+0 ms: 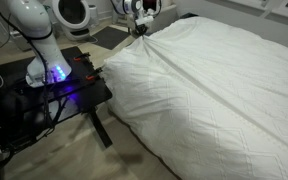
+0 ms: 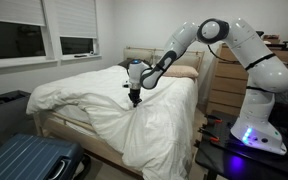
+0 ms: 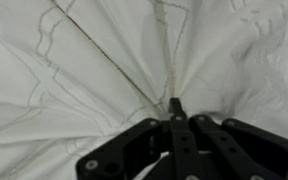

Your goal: Straighten the beddings on the bottom right corner of the bed

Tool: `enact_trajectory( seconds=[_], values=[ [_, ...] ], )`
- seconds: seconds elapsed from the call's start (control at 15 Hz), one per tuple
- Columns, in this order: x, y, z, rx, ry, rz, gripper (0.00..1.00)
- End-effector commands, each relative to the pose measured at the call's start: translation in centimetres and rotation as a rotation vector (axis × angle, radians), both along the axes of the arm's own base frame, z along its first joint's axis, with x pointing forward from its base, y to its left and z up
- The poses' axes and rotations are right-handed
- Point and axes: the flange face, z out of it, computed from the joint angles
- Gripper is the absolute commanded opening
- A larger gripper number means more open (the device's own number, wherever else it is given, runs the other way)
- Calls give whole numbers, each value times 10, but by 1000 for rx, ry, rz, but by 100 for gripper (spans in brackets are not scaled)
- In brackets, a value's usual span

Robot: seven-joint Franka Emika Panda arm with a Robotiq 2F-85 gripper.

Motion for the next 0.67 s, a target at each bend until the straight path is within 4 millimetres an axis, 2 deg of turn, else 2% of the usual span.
enact_trajectory(
  seconds=[0.0,0.07,0.13,0.4,0.53,0.6],
  values=[
    [-9,74,8,95,-4,18,28],
    [-8,75,9,89,-8,19,30],
    [-9,90,10,102,-10,28,36],
    [-22,209,38,119,-78,54,66],
    [-20,233,48,78,-146,62,81],
    [-17,237,51,57,-181,63,88]
  ],
)
